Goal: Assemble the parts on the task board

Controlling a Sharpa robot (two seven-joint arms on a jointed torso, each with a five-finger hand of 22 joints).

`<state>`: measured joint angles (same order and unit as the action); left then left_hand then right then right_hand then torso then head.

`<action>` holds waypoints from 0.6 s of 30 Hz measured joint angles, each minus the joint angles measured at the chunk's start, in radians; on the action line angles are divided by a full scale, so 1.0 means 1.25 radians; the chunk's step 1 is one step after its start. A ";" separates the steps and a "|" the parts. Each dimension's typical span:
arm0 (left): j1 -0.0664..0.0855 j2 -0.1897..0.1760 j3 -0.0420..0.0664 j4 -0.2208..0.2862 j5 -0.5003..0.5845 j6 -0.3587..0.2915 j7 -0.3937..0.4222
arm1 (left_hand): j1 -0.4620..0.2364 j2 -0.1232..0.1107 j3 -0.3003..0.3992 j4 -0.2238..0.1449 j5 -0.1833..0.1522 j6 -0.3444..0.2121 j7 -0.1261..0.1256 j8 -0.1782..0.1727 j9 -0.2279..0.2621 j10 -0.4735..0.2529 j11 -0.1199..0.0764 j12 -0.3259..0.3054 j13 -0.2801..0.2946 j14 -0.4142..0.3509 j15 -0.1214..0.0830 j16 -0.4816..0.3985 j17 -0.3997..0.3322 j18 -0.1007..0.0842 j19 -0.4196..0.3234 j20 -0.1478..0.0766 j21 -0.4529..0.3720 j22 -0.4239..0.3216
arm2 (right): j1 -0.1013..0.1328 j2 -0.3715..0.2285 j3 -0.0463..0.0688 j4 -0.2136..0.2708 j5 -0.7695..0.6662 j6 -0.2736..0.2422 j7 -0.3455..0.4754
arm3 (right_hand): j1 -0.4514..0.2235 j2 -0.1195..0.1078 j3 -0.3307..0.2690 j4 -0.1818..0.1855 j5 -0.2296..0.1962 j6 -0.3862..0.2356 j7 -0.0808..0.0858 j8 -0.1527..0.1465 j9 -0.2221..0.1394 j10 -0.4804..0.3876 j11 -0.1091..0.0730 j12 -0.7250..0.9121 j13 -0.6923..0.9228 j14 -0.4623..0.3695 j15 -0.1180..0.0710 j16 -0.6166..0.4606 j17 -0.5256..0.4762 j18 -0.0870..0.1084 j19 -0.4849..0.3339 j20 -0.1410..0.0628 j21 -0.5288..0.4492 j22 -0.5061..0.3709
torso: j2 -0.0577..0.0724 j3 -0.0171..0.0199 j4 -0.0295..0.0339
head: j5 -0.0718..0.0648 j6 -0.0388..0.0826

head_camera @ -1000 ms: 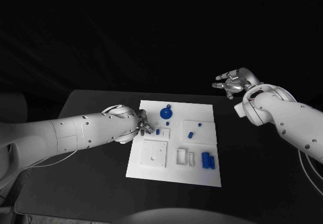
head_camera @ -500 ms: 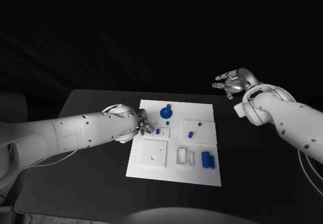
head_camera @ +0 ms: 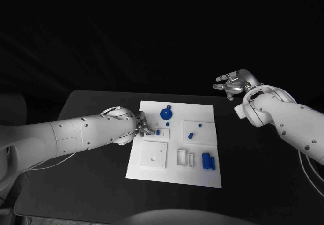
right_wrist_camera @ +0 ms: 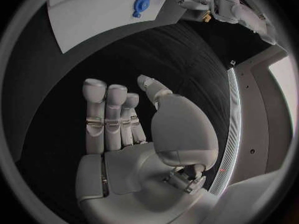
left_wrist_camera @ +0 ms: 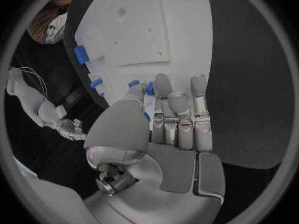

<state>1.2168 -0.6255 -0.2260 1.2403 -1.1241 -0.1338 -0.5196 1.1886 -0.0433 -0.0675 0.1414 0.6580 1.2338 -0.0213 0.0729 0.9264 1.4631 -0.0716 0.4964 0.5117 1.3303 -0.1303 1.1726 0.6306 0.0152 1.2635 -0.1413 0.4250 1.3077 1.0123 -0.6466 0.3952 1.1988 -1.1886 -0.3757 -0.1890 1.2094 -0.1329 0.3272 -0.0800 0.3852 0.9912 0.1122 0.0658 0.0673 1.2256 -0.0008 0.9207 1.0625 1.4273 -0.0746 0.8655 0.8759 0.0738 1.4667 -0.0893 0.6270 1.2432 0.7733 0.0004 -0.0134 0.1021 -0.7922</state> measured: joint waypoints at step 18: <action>-0.002 -0.011 0.000 0.000 0.004 -0.025 0.005 | -0.048 -0.072 0.001 0.118 -0.199 -0.003 0.003 -0.005 0.012 0.000 0.000 -0.008 0.006 -0.003 0.003 -0.003 -0.006 0.000 0.003 -0.003 -0.013 0.000 | -0.002 -0.001 0.000 0.000 0.001 0.000 0.000 | 0.000 0.000 0.002 -0.002 0.002 -0.001 0.002 0.000 0.000 -0.001 -0.001 0.000 0.000 0.000 0.000 0.000 0.000 0.000 0.000 0.000 0.000 0.000 | 0.000 -0.0005 0.0004 | 0.000 0.002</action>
<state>1.2138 -0.6393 -0.2265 1.2408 -1.1192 -0.1654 -0.5130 1.1291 -0.1330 -0.0662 0.2891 0.4095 1.2306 -0.0176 0.0667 0.9410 1.4631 -0.0716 0.4858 0.5191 1.3270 -0.1268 1.1685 0.6228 0.0151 1.2670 -0.1448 0.4093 1.3076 1.0098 -0.6481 0.3952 1.1984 -1.1869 -0.3758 -0.1889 1.2094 -0.1329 0.3301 -0.0829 0.3873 0.9905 0.1143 0.0658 0.0673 1.2238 -0.0026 0.9207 1.0626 1.4273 -0.0746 0.8655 0.8759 0.0738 1.4667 -0.0893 0.6270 1.2433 0.7730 -0.0002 -0.0129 0.1016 -0.7899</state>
